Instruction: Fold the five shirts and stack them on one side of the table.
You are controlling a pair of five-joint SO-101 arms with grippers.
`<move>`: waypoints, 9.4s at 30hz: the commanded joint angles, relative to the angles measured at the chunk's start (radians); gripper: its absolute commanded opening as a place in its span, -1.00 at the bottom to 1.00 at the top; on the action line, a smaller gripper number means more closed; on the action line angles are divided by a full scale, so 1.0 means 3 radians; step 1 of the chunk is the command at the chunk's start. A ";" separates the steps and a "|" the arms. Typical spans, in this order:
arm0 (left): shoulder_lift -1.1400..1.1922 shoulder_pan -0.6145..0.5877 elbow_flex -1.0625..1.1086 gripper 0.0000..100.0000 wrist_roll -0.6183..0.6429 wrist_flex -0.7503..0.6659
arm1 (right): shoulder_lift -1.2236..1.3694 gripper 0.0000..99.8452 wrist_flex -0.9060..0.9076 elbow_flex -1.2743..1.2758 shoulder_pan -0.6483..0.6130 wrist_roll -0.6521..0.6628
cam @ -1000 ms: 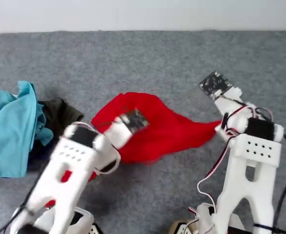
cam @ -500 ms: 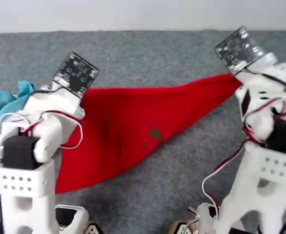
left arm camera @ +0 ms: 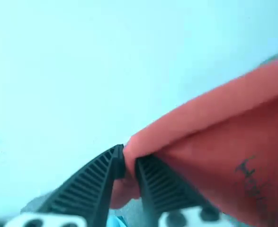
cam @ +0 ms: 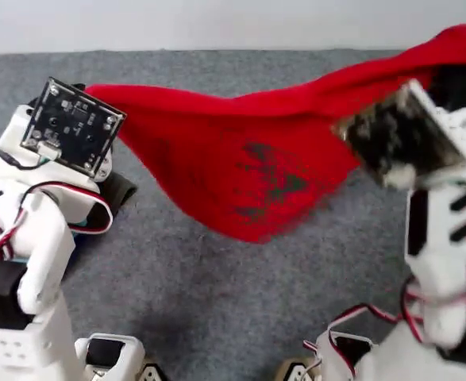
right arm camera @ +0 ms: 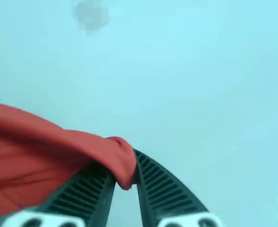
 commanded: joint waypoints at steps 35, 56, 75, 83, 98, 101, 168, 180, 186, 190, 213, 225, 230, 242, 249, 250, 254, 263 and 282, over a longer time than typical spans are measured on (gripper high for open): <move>-0.0056 -0.0046 -0.1818 -0.97 -0.0762 0.1366 | -0.0724 -0.98 0.0657 -0.0742 0.0821 0.0343; -0.0020 -0.0046 0.0933 -0.97 -0.0946 -0.0194 | -0.0084 -0.98 0.0396 0.0788 0.0309 0.0332; 0.1933 -0.0317 0.1179 -0.97 -0.1350 -0.2189 | 0.0846 -0.98 -0.2887 0.3002 -0.0156 0.0343; 0.2972 -0.0322 0.0084 -0.97 -0.1350 -0.2184 | 0.1522 -0.98 -0.3603 0.2757 -0.0151 0.0343; 0.3140 -0.0225 -0.0355 -0.97 -0.1350 -0.0609 | 0.1501 -0.98 -0.1951 0.2460 -0.0151 0.0348; 0.3105 -0.0174 -0.0350 -0.97 -0.1478 -0.0261 | 0.1378 -0.98 -0.1363 0.2460 -0.0146 0.0348; 0.2690 -0.0082 0.0739 -0.66 -0.1304 0.1156 | -0.0130 -0.41 0.1885 0.4030 0.0263 0.0292; 0.2015 -0.0077 0.0744 -0.67 -0.1284 0.1135 | -0.0105 -0.43 0.1573 0.3555 0.0371 0.0225; 0.1995 0.0199 0.0739 -0.90 -0.0921 0.0946 | -0.0125 -0.90 0.1803 0.3401 0.0371 -0.0107; 0.2010 0.0297 0.0739 -0.97 -0.0675 0.0798 | -0.0069 -0.95 0.1685 0.3452 0.0345 -0.0394; 0.1995 0.0276 0.0739 -0.97 -0.0153 0.0829 | 0.1557 -0.95 -0.0560 0.4659 0.0627 -0.0793; 0.1995 0.0281 0.0739 -0.97 -0.0153 0.0829 | 0.1481 -0.95 0.0182 0.3969 0.0739 -0.0813; 0.1995 0.0281 0.0739 -0.97 -0.0153 0.0829 | 0.1051 -0.95 0.0857 0.3698 0.0453 -0.0818; 0.1995 -0.0082 0.0739 -0.97 0.0179 0.0798 | 0.0422 -0.95 0.1839 0.3846 -0.1046 -0.1427; 0.1995 -0.0517 0.0739 -0.97 0.0179 0.0813 | 0.0417 -0.95 0.1118 0.4598 -0.1869 -0.1821; 0.1995 -0.0552 0.0739 -0.97 0.0179 0.0823 | 0.0417 -0.95 0.1031 0.4649 -0.1941 -0.1811; 0.1995 -0.0639 0.0739 -0.97 0.0169 0.0829 | 0.0422 -0.95 0.0708 0.4849 -0.2074 -0.1805; 0.1995 -0.0629 0.0744 -0.97 0.0169 0.0829 | 0.0422 -0.95 -0.0074 0.5278 -0.1532 -0.1279; 0.1995 -0.0629 0.0744 -0.97 0.0164 0.0895 | 0.0381 -0.94 0.0872 0.4542 -0.1614 -0.1412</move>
